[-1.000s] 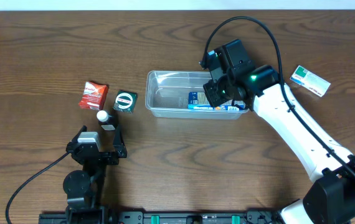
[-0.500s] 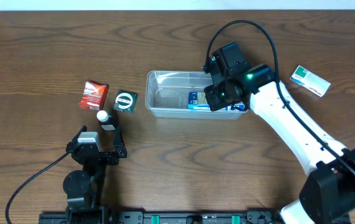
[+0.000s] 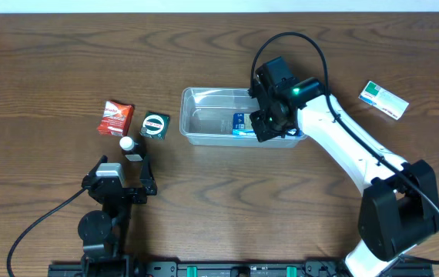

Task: Pack container
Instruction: 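Lower the blue box into the container and open right gripper, then withdraw right gripper toward the white-green Panadol box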

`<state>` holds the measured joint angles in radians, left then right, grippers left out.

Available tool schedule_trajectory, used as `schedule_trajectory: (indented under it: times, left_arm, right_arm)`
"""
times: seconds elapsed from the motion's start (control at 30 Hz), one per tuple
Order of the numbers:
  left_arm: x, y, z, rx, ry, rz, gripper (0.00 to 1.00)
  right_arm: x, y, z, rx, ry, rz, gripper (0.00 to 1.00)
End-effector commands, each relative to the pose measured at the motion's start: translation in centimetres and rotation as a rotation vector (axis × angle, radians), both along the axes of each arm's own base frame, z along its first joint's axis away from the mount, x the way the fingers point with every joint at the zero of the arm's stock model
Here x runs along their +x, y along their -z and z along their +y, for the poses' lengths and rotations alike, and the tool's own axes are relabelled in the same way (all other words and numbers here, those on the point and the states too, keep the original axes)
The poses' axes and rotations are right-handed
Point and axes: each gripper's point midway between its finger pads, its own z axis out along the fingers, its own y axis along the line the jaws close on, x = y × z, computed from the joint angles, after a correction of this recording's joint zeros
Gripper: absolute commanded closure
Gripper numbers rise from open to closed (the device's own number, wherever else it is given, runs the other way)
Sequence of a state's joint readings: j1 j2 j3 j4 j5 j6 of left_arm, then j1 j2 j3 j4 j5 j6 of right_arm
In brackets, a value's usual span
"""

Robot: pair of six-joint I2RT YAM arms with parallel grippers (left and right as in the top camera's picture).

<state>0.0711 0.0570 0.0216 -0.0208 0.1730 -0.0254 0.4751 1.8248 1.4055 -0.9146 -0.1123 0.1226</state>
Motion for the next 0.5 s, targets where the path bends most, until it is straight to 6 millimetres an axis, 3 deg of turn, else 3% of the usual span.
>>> schedule_trajectory:
  times: [0.0,0.47]
  left_arm:
    - [-0.1,1.7,-0.1,-0.001,0.007,0.051,0.02]
    - [-0.1,1.7,-0.1,-0.001,0.007,0.051,0.02]
  right_arm:
    - [-0.1,1.0,-0.2,-0.016,0.013,0.025,0.99]
    - [1.1,1.1,-1.8,-0.028,0.042,0.017,0.99]
